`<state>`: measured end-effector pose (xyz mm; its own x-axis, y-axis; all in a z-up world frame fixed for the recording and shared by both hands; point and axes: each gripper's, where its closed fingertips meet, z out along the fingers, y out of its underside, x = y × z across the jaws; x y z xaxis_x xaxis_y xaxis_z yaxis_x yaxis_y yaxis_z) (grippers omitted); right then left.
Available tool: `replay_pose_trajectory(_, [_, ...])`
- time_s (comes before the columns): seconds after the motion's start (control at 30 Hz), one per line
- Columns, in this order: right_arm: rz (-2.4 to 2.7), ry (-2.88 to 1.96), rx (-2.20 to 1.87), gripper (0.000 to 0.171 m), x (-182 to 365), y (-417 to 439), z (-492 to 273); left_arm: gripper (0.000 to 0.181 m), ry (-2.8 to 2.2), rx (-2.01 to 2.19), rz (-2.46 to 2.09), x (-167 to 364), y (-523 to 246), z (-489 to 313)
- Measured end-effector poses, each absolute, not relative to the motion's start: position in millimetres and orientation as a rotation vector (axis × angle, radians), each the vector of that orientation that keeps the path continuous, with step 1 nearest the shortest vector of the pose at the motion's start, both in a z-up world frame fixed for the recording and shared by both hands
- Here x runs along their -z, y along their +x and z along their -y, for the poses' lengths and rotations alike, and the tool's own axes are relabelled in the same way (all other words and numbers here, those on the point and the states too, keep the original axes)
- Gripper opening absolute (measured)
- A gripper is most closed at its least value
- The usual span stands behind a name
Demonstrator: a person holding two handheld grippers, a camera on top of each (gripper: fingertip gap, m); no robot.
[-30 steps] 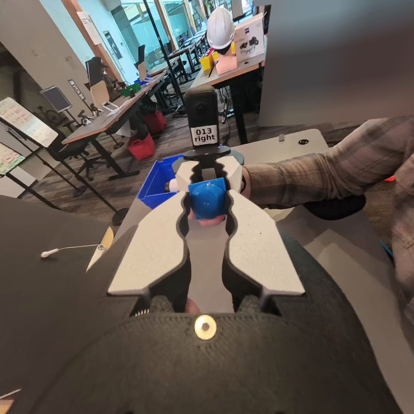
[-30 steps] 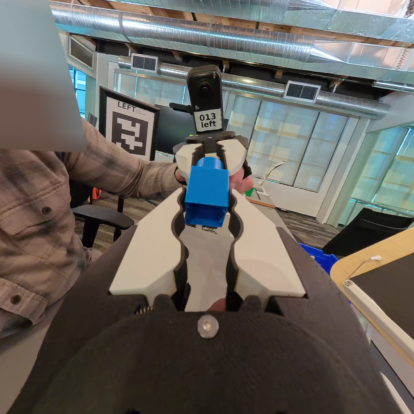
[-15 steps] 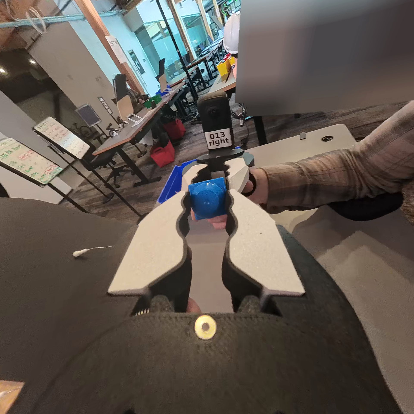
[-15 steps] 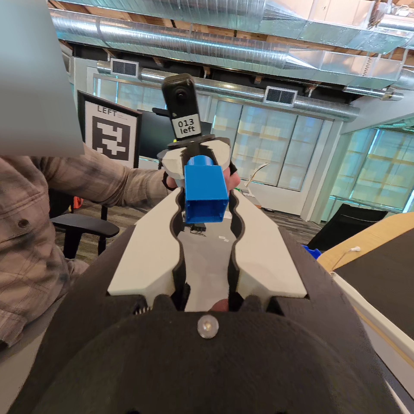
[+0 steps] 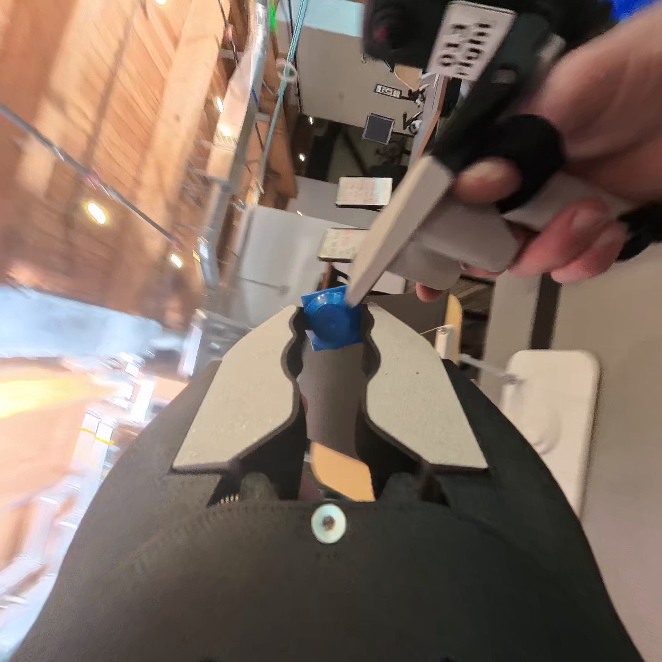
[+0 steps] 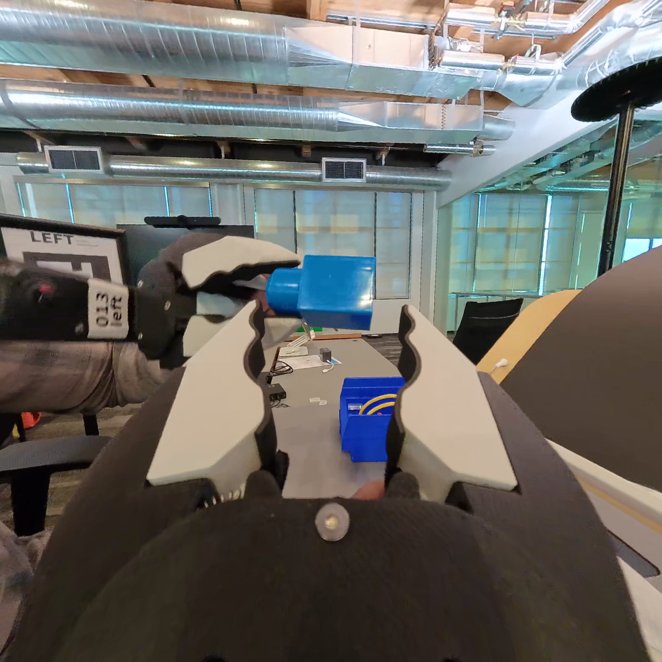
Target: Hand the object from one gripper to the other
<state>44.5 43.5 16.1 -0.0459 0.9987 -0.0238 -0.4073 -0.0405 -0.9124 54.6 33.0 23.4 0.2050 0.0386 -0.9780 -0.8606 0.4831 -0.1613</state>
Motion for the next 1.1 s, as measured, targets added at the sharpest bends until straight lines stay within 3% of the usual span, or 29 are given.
replay_pose_trajectory(0.17, [0.871, -0.888, -1.501, 0.073, -19, 45, -41, 0.029, -0.83, -0.81, -1.221, -17, 59, -33])
replay_pose_trajectory(0.4, [0.934, -0.934, -1.386, 0.085, -13, 36, -40, 0.029, -0.836, -0.921, -1.245, -14, 57, -41])
replay_pose_trajectory(0.67, [1.049, -1.066, -1.208, 0.07, 8, 25, -46, 0.029, -0.761, -1.05, -1.372, 7, 69, -40])
replay_pose_trajectory(1.0, [1.067, -1.036, -1.187, 0.069, 5, 28, -45, 0.029, -0.751, -1.033, -1.371, 6, 72, -37])
replay_pose_trajectory(1.1, [1.047, -1.032, -1.188, 0.069, 4, 32, -50, 0.044, -0.834, -0.935, -1.432, 13, 69, -35])
